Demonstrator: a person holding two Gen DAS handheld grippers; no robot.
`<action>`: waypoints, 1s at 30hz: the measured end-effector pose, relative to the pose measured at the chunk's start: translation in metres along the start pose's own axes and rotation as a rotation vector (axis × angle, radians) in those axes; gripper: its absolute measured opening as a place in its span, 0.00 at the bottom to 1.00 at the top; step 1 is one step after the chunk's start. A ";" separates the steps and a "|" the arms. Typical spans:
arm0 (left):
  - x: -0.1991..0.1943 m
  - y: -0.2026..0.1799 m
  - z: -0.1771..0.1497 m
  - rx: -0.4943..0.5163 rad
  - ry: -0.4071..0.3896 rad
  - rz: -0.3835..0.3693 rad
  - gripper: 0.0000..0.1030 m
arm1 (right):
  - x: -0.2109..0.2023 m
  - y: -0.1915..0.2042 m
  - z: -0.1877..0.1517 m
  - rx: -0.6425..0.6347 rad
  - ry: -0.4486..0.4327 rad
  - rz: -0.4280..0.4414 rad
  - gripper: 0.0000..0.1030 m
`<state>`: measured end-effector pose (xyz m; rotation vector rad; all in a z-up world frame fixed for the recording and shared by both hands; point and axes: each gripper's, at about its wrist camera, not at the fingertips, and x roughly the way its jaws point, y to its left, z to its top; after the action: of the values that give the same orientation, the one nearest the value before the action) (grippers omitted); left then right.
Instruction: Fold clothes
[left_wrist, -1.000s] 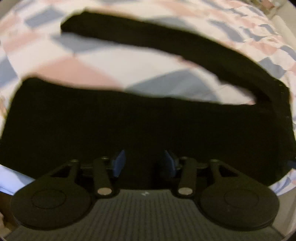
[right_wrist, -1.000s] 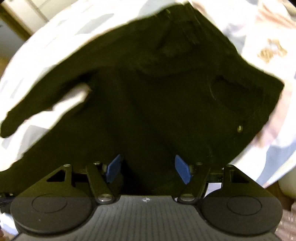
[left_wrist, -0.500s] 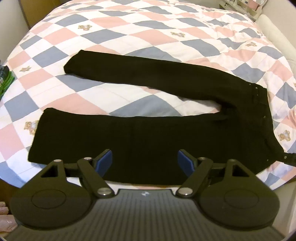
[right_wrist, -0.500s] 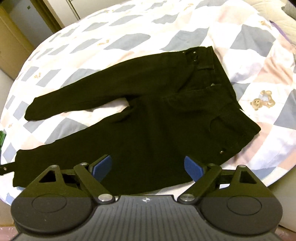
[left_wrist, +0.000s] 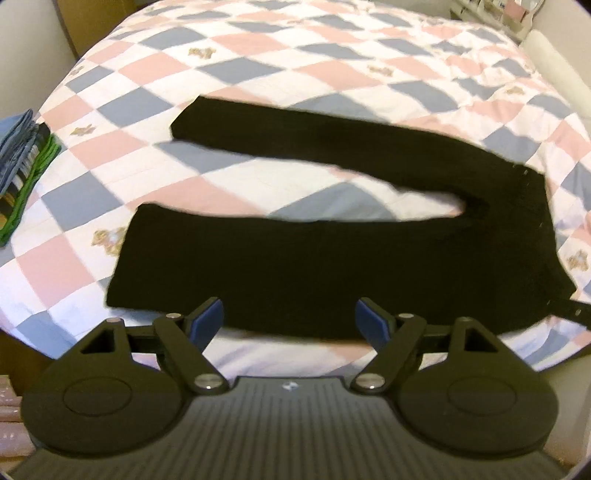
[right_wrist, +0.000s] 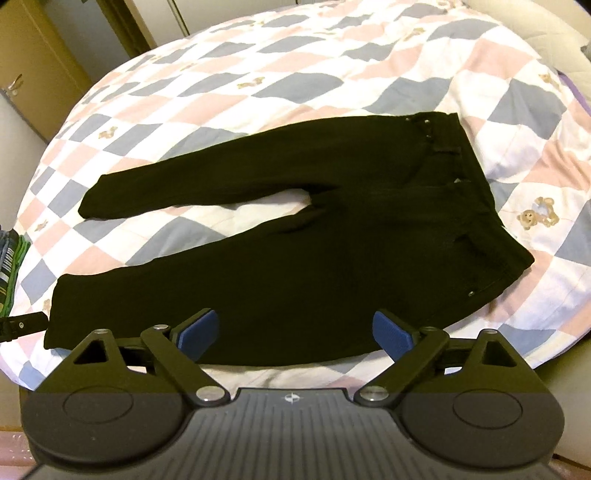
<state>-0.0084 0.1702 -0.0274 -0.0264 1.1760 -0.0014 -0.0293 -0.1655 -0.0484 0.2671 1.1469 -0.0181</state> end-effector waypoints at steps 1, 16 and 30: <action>-0.001 0.007 -0.003 0.000 0.006 -0.001 0.74 | -0.001 0.006 -0.004 0.002 0.001 -0.004 0.91; -0.022 0.056 -0.024 0.136 -0.016 -0.102 0.75 | -0.025 0.074 -0.068 0.064 -0.032 -0.059 0.93; -0.022 0.050 -0.032 0.237 -0.015 -0.173 0.75 | -0.042 0.071 -0.099 0.161 -0.065 -0.113 0.94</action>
<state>-0.0468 0.2197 -0.0201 0.0803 1.1492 -0.2926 -0.1250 -0.0800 -0.0341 0.3423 1.0960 -0.2179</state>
